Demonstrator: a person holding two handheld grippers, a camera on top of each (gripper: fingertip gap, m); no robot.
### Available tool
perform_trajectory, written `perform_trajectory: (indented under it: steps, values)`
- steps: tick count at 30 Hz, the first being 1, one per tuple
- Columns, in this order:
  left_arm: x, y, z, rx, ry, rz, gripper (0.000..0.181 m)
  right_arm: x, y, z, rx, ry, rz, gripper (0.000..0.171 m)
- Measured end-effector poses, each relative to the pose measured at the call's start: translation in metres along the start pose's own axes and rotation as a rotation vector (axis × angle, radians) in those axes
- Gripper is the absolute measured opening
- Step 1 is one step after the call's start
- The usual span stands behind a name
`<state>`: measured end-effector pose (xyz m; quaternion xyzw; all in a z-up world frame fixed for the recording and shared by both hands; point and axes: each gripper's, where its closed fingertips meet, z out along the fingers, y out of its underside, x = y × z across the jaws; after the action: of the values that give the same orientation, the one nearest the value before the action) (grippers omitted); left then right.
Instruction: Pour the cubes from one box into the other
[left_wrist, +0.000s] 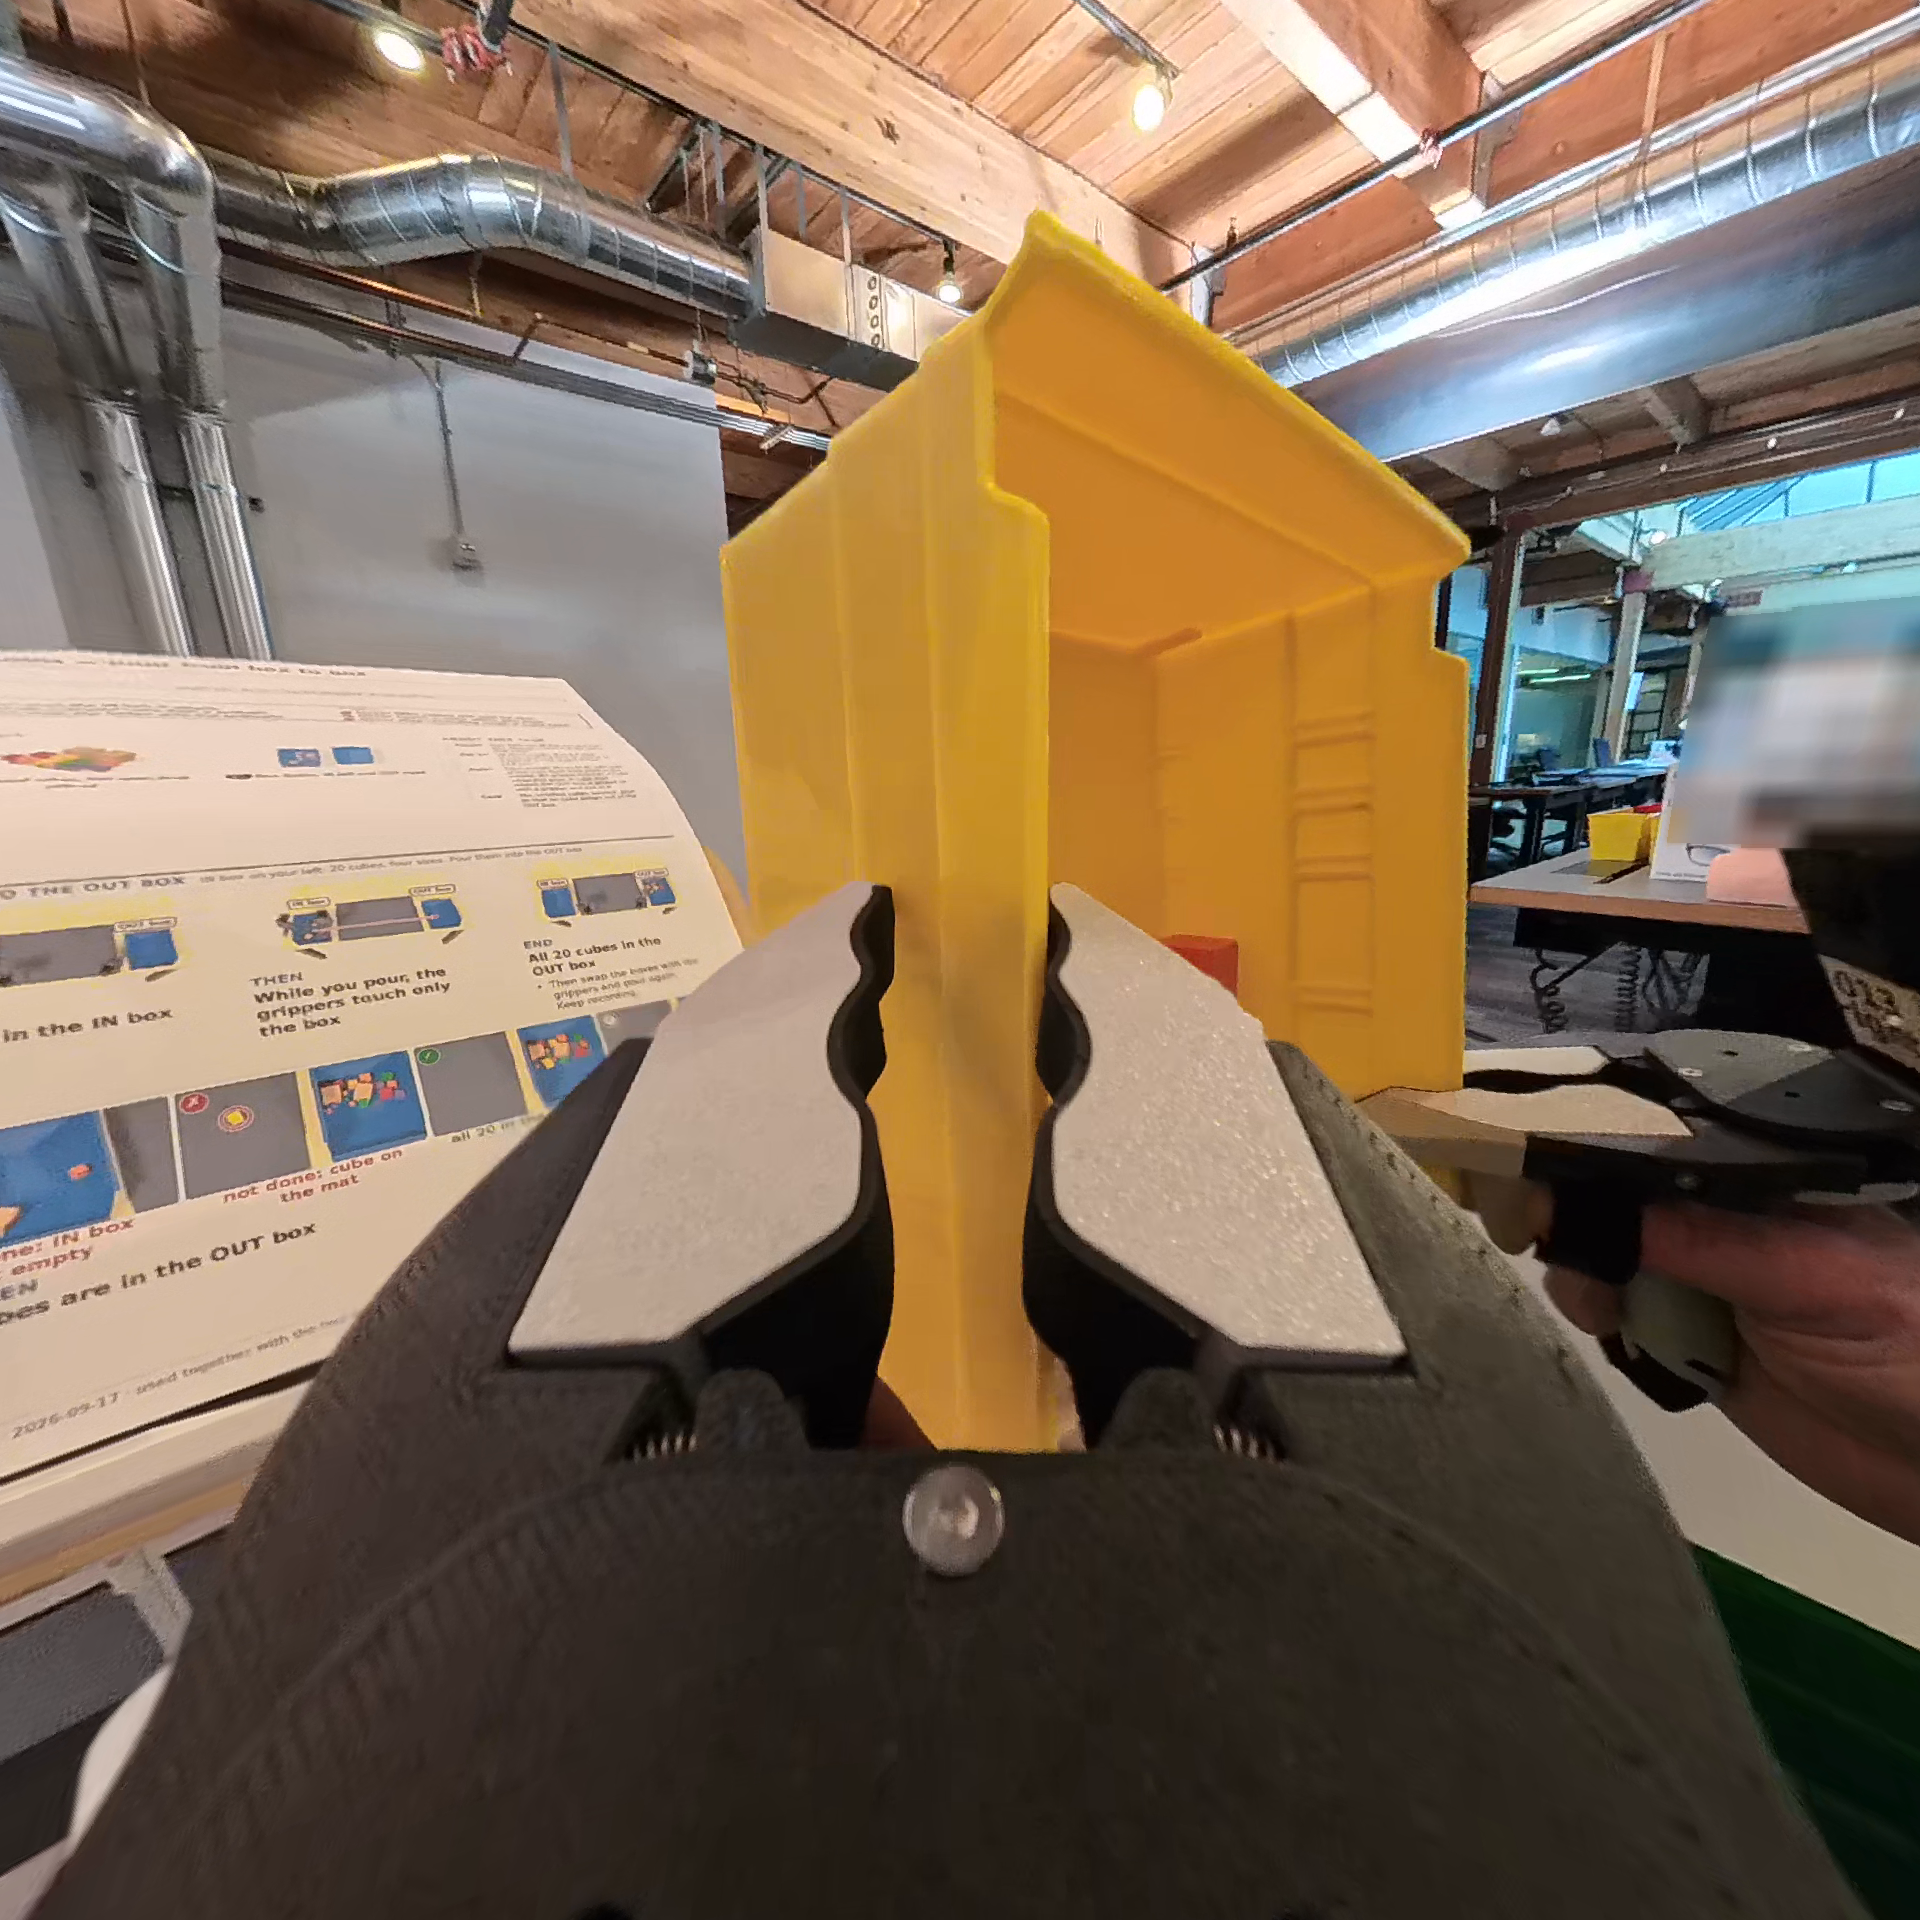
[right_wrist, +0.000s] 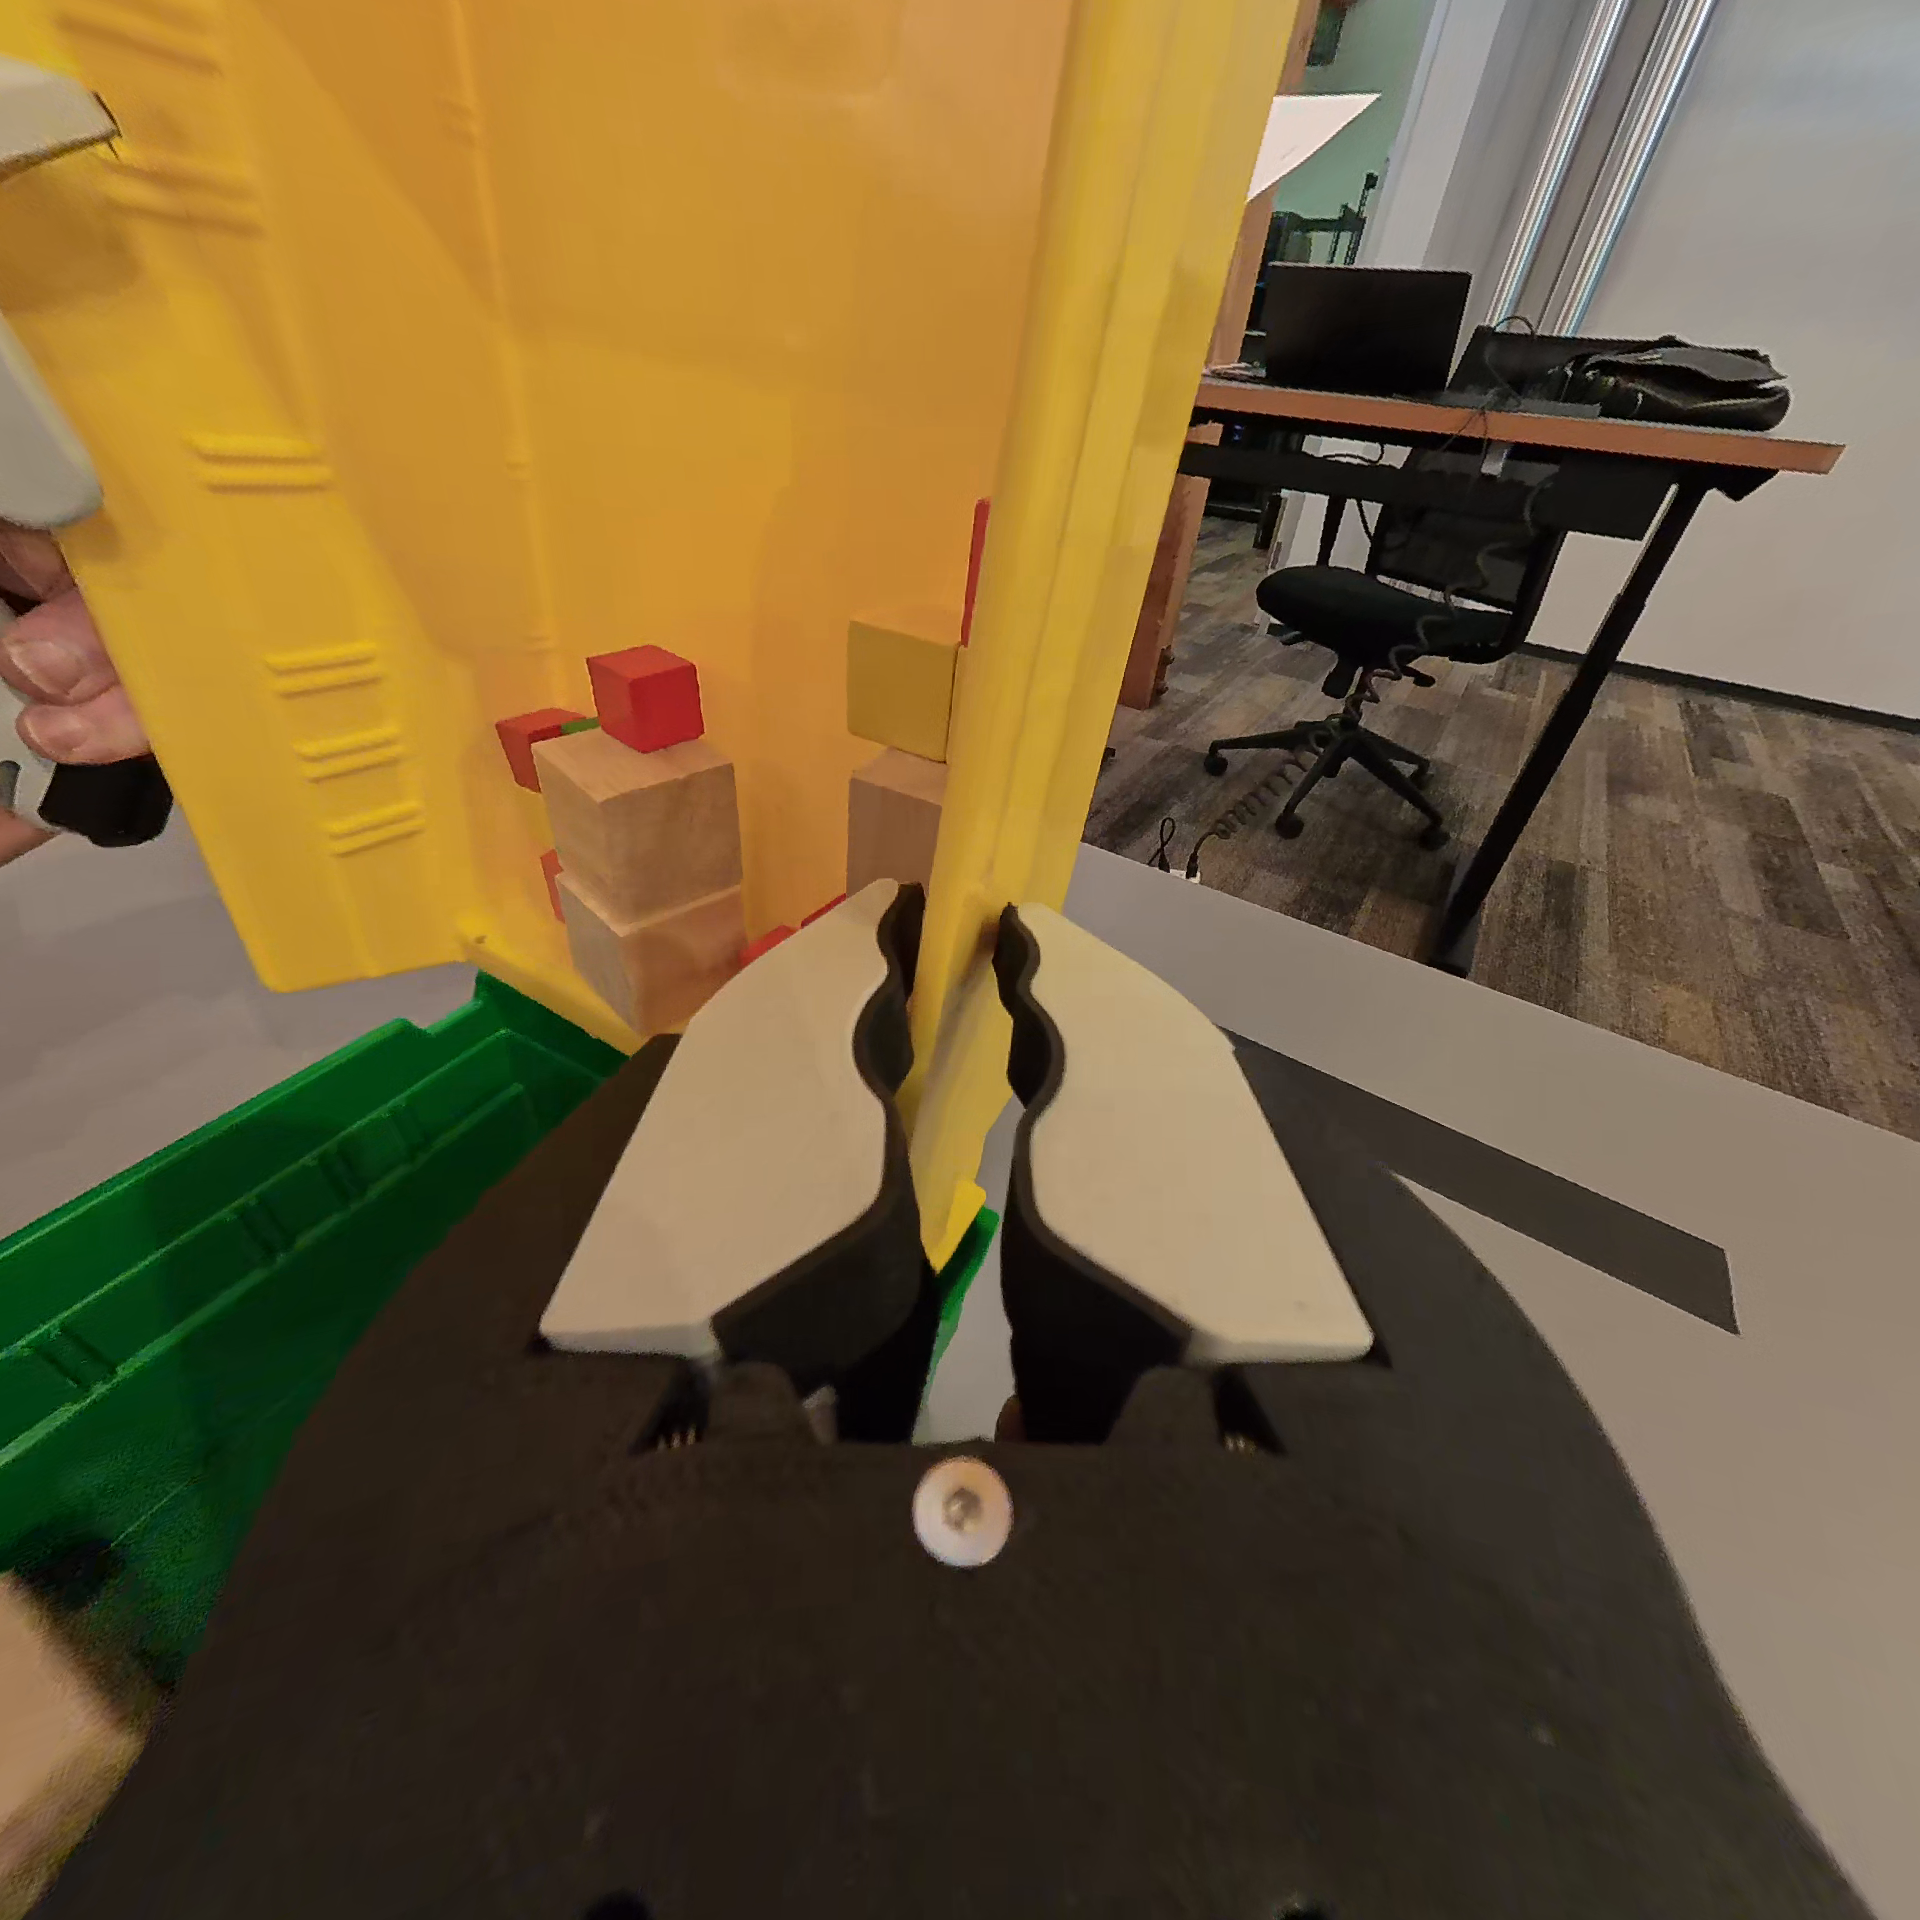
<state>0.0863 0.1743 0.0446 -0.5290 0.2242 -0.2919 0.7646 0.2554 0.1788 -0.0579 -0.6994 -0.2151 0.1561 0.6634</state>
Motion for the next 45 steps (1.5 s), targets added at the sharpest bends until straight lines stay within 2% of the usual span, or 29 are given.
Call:
perform_trajectory:
  steps: [13,17,21,25,32,39,45]
  values:
    - [0.002,0.010,-0.018,-0.047,-0.030,0.036,0.026,-0.001,-0.001,-0.001,0.020,0.017,-0.006,0.007]
    - [0.003,0.041,-0.029,-0.136,-0.096,0.060,0.024,-0.001,-0.001,-0.002,0.008,0.035,-0.013,0.006]
    - [0.000,0.085,-0.038,-0.301,-0.157,0.051,0.028,-0.002,-0.001,-0.003,0.006,0.025,-0.019,0.006]
    - [-0.004,0.092,-0.040,-0.361,-0.177,0.049,0.023,-0.005,-0.002,-0.004,0.002,0.010,-0.012,0.008]
    - [-0.009,0.085,-0.041,-0.258,-0.253,0.154,0.012,-0.011,0.002,-0.010,0.026,-0.019,0.004,0.011]
    - [-0.008,0.073,-0.035,-0.182,-0.264,0.170,0.010,-0.014,-0.009,-0.014,0.106,-0.063,-0.008,0.014]
    - [-0.011,0.079,-0.034,-0.164,-0.275,0.176,0.009,-0.015,-0.002,-0.013,0.103,-0.095,-0.025,0.017]
